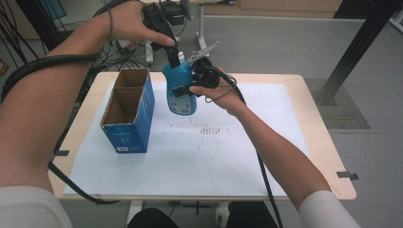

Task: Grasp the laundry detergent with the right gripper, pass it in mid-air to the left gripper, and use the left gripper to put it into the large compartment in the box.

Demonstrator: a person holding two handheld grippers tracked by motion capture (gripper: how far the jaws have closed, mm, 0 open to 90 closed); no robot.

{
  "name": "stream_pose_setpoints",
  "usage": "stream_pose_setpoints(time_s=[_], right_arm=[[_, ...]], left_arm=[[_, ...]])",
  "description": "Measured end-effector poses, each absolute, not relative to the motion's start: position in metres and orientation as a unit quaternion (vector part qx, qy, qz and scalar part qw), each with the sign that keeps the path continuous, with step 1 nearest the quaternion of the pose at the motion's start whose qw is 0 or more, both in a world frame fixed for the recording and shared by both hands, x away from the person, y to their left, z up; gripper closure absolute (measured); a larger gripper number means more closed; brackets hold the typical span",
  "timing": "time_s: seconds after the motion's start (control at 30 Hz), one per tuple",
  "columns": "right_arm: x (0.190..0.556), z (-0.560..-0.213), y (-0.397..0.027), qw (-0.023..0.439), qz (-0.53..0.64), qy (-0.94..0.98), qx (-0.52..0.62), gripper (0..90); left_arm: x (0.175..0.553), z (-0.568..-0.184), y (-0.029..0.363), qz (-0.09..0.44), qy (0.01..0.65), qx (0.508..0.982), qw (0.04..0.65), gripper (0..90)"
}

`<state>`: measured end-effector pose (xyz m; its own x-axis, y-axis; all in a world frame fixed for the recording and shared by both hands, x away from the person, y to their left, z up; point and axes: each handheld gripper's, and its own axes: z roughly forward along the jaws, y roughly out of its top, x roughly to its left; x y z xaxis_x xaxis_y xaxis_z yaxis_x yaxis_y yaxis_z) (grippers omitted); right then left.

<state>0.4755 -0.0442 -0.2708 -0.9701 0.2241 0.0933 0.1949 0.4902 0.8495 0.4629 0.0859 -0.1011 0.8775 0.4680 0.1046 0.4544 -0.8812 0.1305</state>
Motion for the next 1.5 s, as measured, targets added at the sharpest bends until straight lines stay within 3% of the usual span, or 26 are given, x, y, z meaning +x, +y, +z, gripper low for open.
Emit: stream_pose_setpoints(time_s=[0.77,1.5], right_arm=[[0.452,-0.28,-0.051,-0.006,0.521,0.851,0.073,44.5],[0.441,-0.273,-0.05,-0.023,0.527,0.849,0.02,44.5]], left_arm=[[0.447,-0.135,0.062,0.039,0.198,0.979,0.009,5.2],[0.444,-0.143,0.056,0.015,0.159,0.987,0.002,5.9]])
